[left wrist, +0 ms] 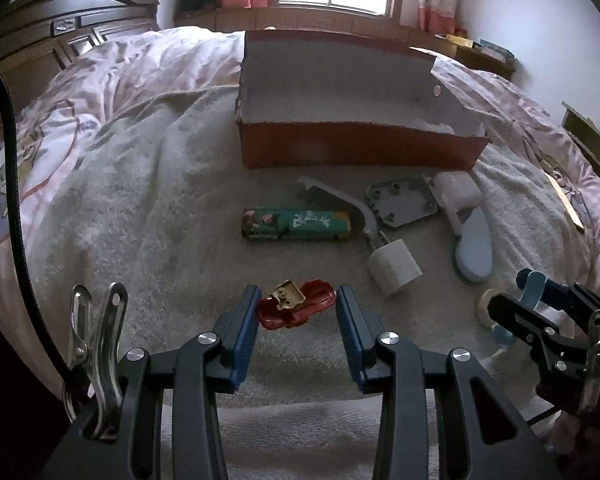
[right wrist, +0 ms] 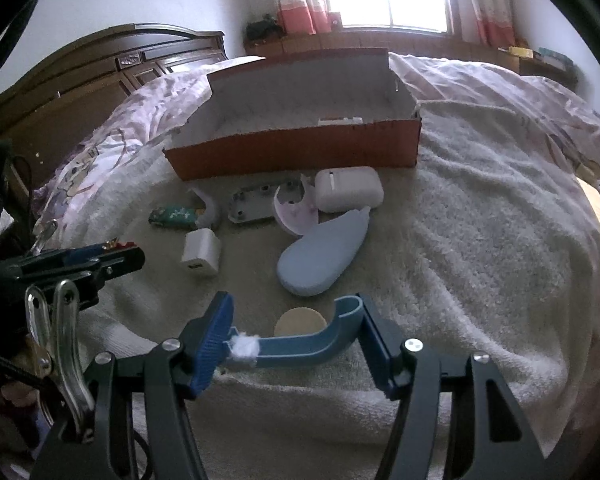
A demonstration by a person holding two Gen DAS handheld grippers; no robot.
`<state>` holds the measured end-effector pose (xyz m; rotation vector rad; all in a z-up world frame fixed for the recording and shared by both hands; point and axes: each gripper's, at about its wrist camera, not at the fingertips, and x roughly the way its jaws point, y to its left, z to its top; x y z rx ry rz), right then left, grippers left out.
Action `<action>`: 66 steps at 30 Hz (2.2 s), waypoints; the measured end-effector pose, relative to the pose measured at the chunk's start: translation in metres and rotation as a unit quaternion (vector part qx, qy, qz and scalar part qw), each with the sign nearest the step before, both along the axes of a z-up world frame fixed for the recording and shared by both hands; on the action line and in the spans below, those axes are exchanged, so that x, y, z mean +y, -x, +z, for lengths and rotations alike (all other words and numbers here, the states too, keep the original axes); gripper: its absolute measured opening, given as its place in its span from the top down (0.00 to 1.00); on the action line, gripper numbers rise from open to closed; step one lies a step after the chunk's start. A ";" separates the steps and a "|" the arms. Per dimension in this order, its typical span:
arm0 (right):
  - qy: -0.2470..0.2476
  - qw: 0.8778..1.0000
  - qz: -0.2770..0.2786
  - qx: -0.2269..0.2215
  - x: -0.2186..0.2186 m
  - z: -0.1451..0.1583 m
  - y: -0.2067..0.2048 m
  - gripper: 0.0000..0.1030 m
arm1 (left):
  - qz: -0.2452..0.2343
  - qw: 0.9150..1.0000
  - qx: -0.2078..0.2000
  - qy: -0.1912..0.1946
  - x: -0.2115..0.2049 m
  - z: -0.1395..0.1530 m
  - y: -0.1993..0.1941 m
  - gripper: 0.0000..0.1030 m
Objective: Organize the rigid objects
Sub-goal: 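Carry the red toy car and blue handle over the cardboard box, then release the red toy car and blue handle into the box, opening both tools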
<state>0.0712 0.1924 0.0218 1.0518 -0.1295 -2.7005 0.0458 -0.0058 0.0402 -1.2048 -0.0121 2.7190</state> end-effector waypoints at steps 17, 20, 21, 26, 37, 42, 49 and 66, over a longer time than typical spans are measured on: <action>0.007 1.000 0.016 0.014 0.003 0.024 0.023 0.37 | -0.010 1.000 0.029 -0.002 0.004 0.028 0.020 0.62; 0.012 1.000 0.018 0.020 0.005 0.034 0.035 0.37 | -0.009 0.999 0.039 -0.002 0.006 0.037 0.030 0.62; 0.013 0.999 0.019 0.025 0.006 0.038 0.040 0.37 | -0.010 0.999 0.040 -0.002 0.007 0.039 0.033 0.62; 0.022 0.999 0.019 0.042 0.009 0.055 0.062 0.37 | -0.010 0.999 0.045 0.001 0.014 0.049 0.054 0.62; 0.039 0.996 0.018 0.073 0.023 0.080 0.117 0.37 | -0.011 0.999 0.050 0.011 0.033 0.064 0.096 0.62; 0.041 0.996 0.012 0.076 0.032 0.082 0.144 0.37 | -0.011 0.999 0.045 0.015 0.045 0.065 0.119 0.62; 0.043 0.997 0.006 0.064 0.039 0.075 0.181 0.37 | 0.001 1.000 0.027 0.015 0.055 0.055 0.150 0.62; 0.017 0.999 0.004 0.048 0.038 0.057 0.225 0.37 | 0.023 0.999 0.000 0.025 0.068 0.029 0.188 0.62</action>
